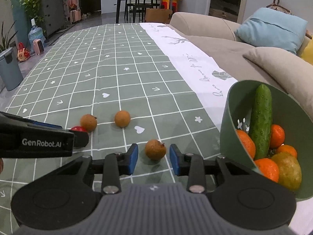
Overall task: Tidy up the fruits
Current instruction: 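Grasp the red tomato with the left tool while the right grasps a longan, then carry the red tomato into the colander with the left tool while the right drops its longan there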
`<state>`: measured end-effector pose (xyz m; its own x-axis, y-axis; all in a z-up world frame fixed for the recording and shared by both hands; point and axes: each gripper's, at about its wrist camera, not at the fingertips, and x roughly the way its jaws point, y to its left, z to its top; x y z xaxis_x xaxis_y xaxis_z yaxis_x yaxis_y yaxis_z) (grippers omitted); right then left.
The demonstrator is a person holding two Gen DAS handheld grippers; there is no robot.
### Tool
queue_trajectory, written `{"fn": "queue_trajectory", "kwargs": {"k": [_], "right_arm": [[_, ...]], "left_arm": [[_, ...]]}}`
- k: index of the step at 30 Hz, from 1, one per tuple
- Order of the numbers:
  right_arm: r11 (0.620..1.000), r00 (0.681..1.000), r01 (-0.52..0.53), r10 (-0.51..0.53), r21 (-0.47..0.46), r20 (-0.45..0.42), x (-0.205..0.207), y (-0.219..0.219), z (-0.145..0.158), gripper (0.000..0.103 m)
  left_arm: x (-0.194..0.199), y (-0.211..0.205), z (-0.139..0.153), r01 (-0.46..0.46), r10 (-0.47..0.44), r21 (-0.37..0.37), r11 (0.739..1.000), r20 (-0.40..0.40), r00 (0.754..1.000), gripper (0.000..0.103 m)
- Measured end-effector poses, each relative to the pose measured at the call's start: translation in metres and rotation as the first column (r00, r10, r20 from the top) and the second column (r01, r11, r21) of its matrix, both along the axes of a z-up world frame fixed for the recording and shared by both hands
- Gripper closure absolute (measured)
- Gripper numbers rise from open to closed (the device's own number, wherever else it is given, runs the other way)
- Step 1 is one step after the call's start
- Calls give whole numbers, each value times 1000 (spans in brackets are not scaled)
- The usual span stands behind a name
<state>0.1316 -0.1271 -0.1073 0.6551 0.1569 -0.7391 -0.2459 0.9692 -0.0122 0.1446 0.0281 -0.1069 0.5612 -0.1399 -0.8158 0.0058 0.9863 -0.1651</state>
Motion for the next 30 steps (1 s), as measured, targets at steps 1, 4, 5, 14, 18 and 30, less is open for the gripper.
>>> {"fn": "queue_trajectory", "kwargs": {"k": [1,4,5,14,18,30], "right_arm": [[1000,1000,1,-1,2,-4,1,0,-2,71],[1000,1000,2,-2,10,-13,5,-1,-5,72],[1000,1000,2,-2,12,-14,6,-1,-6,73],[1000,1000,1,0,21,-20,8,-2,-8,82],[1000,1000,-8,8,19,-9,4,-2,-3,82],[998,998,-54,52,35,46,-31,-14,47,82]], "left_arm": [[1,1,-1,0,0,-4,1000,-1,1000,48],[4,1,-4,3,-3,-7,1000,-6,1000,54],[5,1,-4,3,-3,-8,1000,-7,1000,58],[6,0,-5,5,-5,-18,1000,-13,1000,70],[1,0,2,7,-7,-12,1000,-4,1000,71],[-24,-11,53,34,-30,-74,997,44,999,71]]}}
